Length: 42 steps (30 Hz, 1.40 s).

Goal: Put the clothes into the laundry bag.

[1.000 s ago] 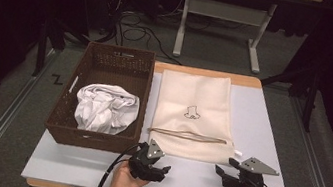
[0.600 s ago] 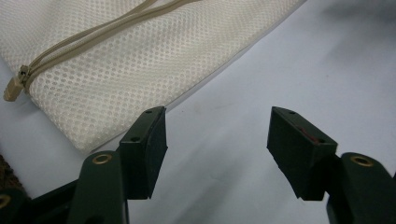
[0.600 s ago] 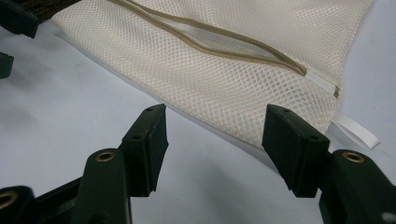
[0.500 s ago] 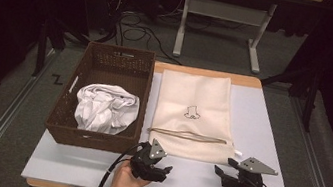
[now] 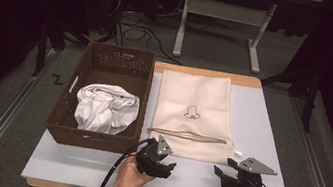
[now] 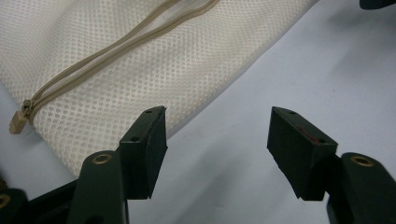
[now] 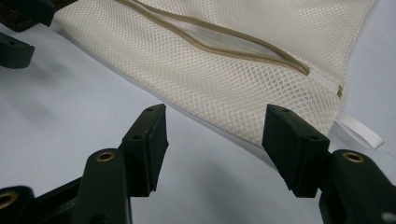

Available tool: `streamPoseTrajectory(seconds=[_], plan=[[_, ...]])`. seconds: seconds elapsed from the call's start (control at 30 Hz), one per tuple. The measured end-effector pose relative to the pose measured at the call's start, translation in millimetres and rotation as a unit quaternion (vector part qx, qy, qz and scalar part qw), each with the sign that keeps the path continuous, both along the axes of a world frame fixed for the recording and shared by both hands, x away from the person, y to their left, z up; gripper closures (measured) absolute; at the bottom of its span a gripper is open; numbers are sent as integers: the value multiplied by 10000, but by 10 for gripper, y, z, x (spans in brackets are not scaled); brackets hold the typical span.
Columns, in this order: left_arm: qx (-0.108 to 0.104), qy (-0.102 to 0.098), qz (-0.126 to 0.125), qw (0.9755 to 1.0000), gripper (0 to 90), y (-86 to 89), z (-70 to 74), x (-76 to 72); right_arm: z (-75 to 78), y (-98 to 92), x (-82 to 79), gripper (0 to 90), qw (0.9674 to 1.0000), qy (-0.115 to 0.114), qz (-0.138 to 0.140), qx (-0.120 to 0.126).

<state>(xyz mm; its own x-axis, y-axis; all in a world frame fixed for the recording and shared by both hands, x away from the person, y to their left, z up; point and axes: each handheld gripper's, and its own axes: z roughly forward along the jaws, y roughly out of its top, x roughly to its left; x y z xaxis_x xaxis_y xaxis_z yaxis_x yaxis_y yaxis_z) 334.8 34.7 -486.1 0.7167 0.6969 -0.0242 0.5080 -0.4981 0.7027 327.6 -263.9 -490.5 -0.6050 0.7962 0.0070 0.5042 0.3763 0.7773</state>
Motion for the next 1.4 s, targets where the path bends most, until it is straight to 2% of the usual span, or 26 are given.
streamPoseTrajectory(seconds=[0.4, 1.1, 1.4], plan=[[105, 24, 25, 9999, 373, -172, -29, 128, -2, 10, -5, 408, 10000, 13, 2, 10], [-37, -52, 268, 9996, 367, -352, 51, 420, -5, 21, -8, 409, 10000, 13, 48, -17], [152, 41, 370, 9992, 356, -365, 7, 497, -8, 24, 34, 409, 10000, 16, 28, -45]])
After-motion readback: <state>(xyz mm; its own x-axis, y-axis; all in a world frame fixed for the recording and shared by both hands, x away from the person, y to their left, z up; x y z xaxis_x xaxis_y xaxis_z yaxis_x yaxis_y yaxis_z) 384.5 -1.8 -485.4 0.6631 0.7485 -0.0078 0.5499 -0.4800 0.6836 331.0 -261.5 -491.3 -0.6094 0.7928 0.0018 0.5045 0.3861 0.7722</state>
